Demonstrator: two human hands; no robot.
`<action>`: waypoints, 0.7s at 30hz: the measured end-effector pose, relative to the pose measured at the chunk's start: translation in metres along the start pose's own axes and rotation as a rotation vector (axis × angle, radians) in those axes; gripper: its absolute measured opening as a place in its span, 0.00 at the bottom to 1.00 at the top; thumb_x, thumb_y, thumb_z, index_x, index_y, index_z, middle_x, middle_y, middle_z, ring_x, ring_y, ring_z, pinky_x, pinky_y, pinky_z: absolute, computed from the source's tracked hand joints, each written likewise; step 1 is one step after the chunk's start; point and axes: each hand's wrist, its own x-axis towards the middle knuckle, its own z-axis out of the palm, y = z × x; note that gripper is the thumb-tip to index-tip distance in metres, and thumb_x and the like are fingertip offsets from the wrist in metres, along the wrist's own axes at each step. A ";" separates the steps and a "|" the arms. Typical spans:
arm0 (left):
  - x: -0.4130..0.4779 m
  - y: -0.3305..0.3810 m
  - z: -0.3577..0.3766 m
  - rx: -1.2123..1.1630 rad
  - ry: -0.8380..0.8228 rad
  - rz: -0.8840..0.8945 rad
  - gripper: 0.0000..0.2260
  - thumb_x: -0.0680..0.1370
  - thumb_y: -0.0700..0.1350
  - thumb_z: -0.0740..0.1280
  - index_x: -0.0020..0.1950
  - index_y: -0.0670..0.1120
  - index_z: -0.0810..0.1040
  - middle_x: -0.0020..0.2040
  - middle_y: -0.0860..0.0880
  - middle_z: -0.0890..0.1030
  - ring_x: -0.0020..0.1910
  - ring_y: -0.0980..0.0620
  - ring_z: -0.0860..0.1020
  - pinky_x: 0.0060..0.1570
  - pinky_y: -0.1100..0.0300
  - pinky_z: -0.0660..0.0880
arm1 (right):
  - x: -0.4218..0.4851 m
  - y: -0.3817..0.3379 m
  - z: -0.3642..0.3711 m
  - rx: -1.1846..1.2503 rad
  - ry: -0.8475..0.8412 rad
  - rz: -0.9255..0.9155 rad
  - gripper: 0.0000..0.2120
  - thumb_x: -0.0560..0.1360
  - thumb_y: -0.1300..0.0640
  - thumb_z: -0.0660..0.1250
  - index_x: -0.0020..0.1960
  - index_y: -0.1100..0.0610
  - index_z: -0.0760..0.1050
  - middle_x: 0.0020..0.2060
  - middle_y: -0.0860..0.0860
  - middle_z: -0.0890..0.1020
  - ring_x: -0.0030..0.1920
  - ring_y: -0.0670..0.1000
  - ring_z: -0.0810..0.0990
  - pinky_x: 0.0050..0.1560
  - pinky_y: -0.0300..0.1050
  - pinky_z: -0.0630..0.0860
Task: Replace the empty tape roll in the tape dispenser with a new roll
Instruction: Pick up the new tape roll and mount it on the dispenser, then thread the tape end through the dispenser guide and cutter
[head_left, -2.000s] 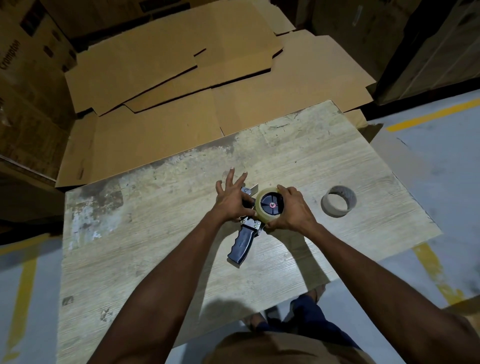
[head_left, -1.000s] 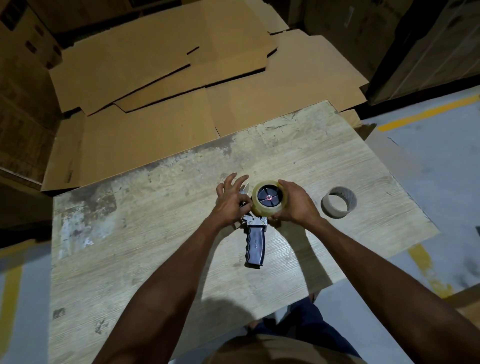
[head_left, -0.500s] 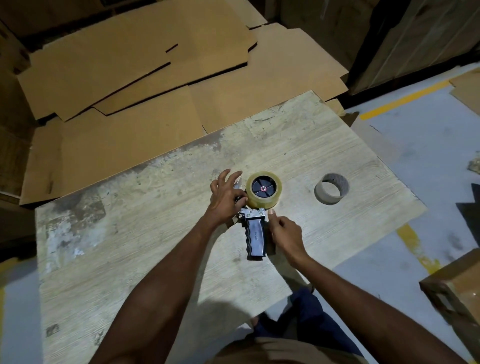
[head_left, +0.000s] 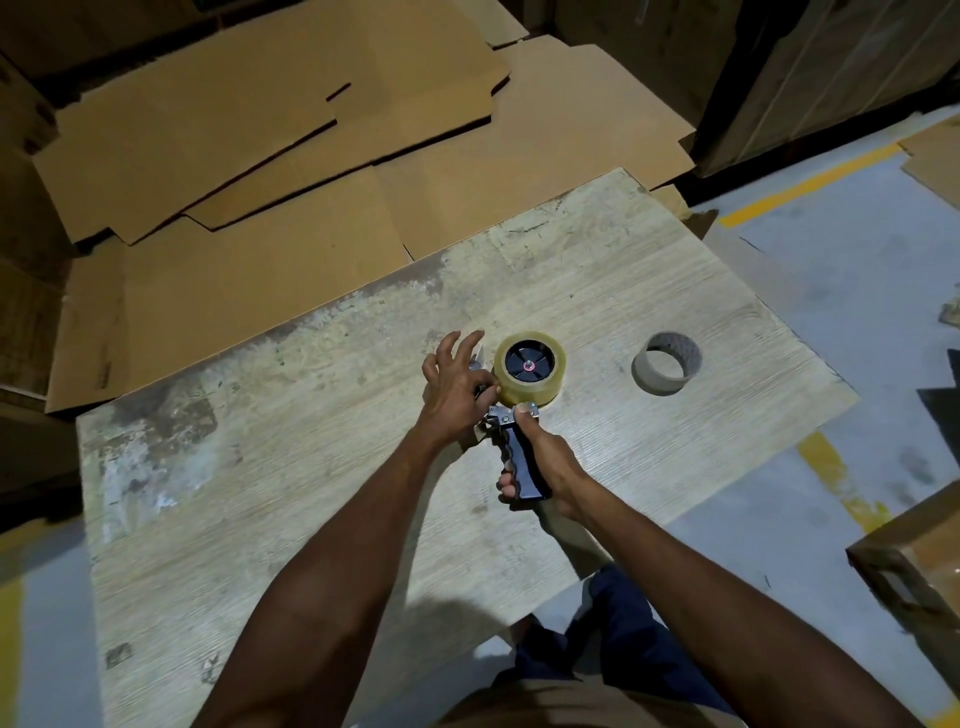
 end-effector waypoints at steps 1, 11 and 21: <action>0.000 0.001 -0.001 0.006 -0.008 -0.001 0.05 0.76 0.49 0.73 0.44 0.50 0.87 0.80 0.47 0.65 0.79 0.39 0.55 0.68 0.41 0.54 | -0.002 -0.002 0.001 0.001 -0.010 0.013 0.34 0.72 0.30 0.70 0.55 0.61 0.76 0.33 0.57 0.72 0.30 0.55 0.72 0.32 0.48 0.72; 0.000 0.025 -0.023 0.037 -0.035 0.122 0.05 0.76 0.46 0.71 0.44 0.47 0.85 0.79 0.47 0.64 0.79 0.40 0.53 0.70 0.40 0.51 | -0.044 -0.042 -0.005 -0.222 0.191 -0.112 0.32 0.77 0.36 0.67 0.49 0.68 0.83 0.33 0.61 0.81 0.28 0.57 0.78 0.28 0.45 0.74; 0.003 0.046 -0.059 0.091 0.009 0.221 0.07 0.75 0.45 0.70 0.38 0.46 0.82 0.76 0.48 0.68 0.79 0.40 0.56 0.68 0.42 0.53 | -0.064 -0.072 -0.013 -0.307 0.150 -0.132 0.30 0.77 0.36 0.65 0.54 0.64 0.83 0.34 0.61 0.83 0.26 0.56 0.78 0.27 0.43 0.74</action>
